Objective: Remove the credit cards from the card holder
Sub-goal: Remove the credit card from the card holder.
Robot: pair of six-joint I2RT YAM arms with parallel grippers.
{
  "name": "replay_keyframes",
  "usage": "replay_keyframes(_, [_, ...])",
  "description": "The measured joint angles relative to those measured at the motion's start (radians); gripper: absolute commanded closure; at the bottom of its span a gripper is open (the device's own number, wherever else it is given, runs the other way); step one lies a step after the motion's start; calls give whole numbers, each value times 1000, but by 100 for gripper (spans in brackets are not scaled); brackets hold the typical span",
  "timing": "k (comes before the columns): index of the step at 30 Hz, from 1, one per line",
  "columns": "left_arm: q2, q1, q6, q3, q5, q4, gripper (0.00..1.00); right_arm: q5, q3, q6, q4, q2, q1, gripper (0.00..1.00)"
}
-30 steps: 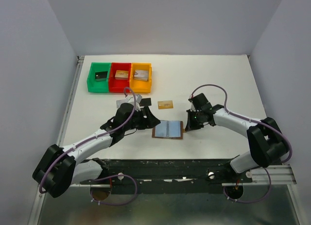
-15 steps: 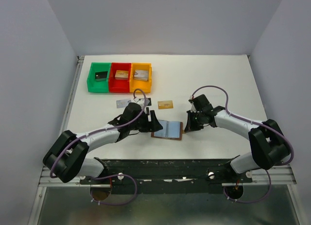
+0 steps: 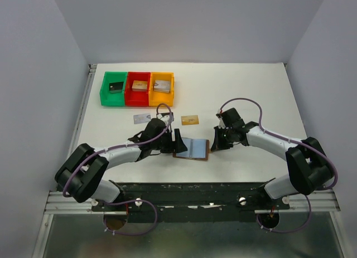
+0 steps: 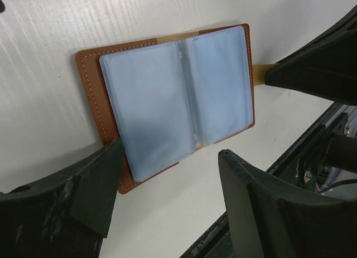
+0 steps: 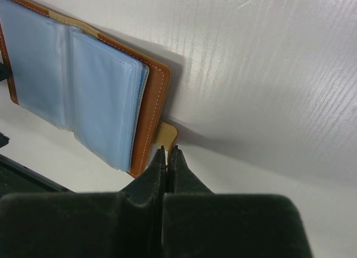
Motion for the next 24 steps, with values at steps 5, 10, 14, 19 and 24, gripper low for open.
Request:
replay_keyframes(5, [35,-7,1,1,0,0,20,-10,0,0,4,0,0,100])
replay_keyframes(10, [49,-8,2,14,-1,-1,20,-16,0,0,7,0,0,100])
replay_keyframes(14, [60,-11,5,19,2,7,20,-27,0,1,18,1,0,100])
replay_keyframes(19, [69,-33,23,30,28,29,20,-34,0,4,26,3,0,100])
replay_keyframes(24, [71,-53,39,40,45,34,20,-36,0,5,27,3,0,100])
